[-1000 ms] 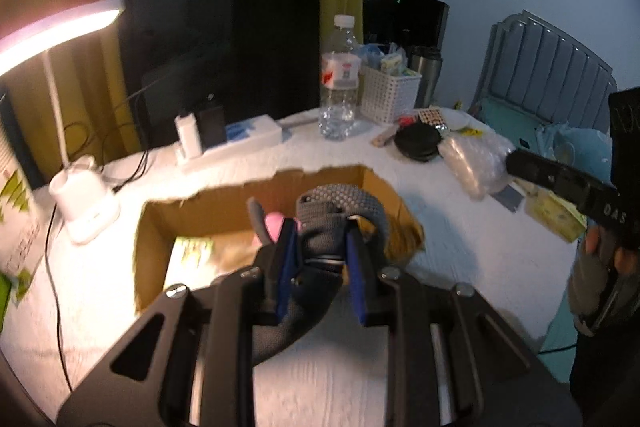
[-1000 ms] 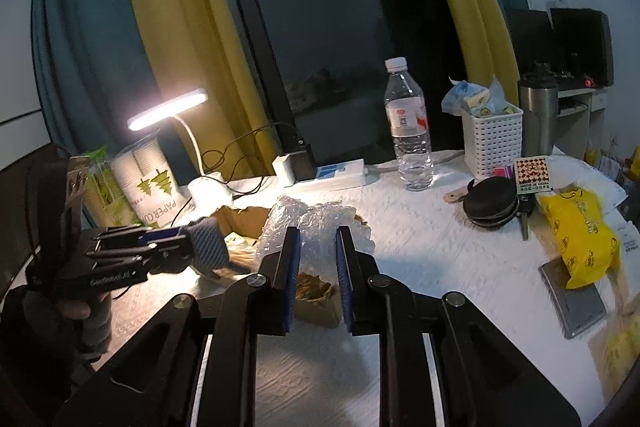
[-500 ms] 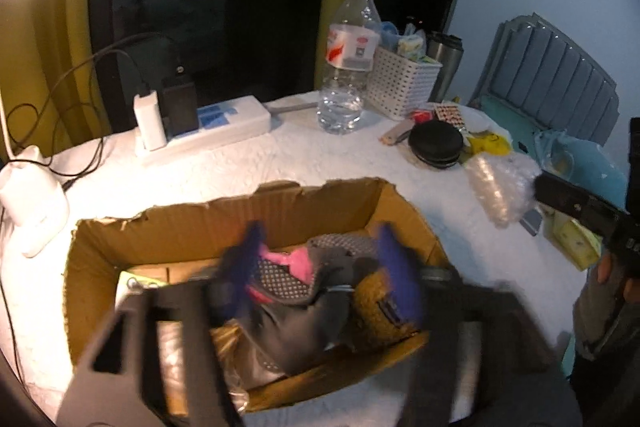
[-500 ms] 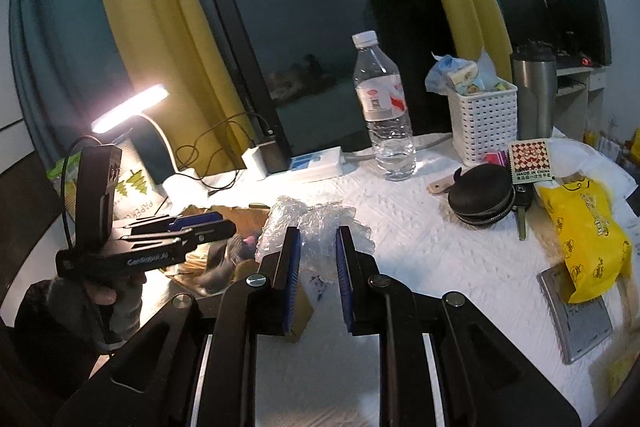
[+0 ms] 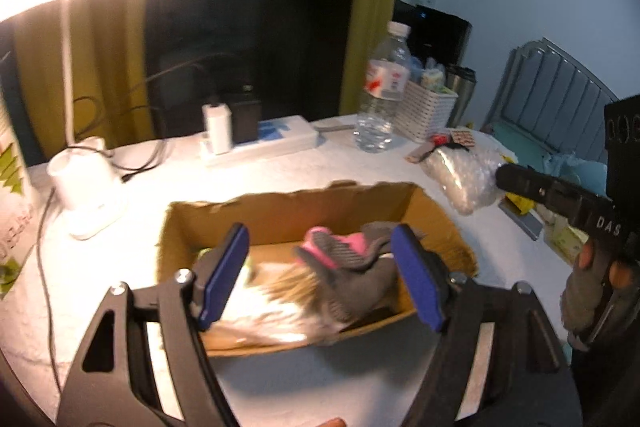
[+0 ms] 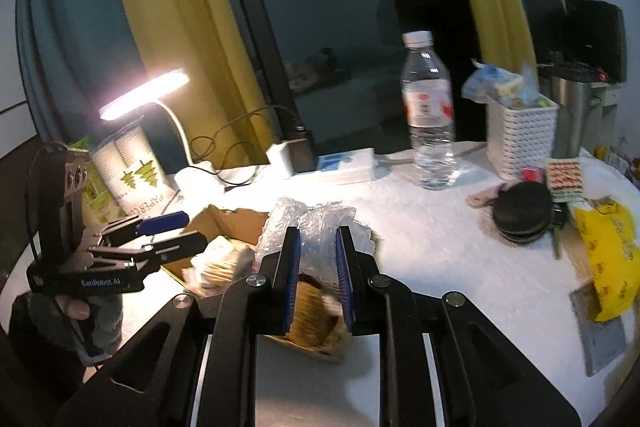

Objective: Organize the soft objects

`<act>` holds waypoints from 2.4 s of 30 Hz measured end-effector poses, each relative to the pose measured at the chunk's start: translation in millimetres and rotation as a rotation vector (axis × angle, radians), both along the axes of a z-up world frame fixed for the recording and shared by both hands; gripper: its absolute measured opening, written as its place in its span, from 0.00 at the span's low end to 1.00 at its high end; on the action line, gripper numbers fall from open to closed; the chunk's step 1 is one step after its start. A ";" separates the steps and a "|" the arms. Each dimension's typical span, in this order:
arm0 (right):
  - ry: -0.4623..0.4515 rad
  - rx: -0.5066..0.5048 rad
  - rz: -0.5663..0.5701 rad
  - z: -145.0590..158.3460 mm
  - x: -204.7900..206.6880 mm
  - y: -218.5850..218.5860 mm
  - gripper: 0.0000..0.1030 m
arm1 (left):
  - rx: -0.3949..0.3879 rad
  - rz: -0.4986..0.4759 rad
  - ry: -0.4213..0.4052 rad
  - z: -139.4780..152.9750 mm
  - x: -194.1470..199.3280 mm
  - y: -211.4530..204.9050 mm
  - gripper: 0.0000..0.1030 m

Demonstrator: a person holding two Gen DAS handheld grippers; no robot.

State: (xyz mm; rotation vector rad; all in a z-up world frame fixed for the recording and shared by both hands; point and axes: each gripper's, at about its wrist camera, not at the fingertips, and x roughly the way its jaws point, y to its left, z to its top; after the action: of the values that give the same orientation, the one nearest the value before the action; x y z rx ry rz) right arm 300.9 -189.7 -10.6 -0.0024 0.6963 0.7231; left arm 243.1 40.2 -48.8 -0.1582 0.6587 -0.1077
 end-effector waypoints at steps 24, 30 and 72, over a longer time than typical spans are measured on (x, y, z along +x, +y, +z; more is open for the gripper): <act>0.115 -0.136 0.062 -58.0 20.1 151.9 0.28 | 0.046 0.220 0.028 -25.1 -24.6 91.2 0.83; 0.074 -0.140 0.042 -43.7 8.1 142.1 0.38 | 0.081 0.235 0.011 -13.0 -36.0 79.7 0.83; -0.289 -0.073 -0.133 113.3 -174.7 -12.2 0.62 | 0.140 0.184 -0.303 128.8 -182.9 -52.1 0.84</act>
State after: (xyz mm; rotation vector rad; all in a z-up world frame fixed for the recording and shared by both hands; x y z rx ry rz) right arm 126.2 -201.9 102.7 -0.1245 0.4417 0.5555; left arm 60.2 -11.9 80.0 -0.0646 0.3452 0.0910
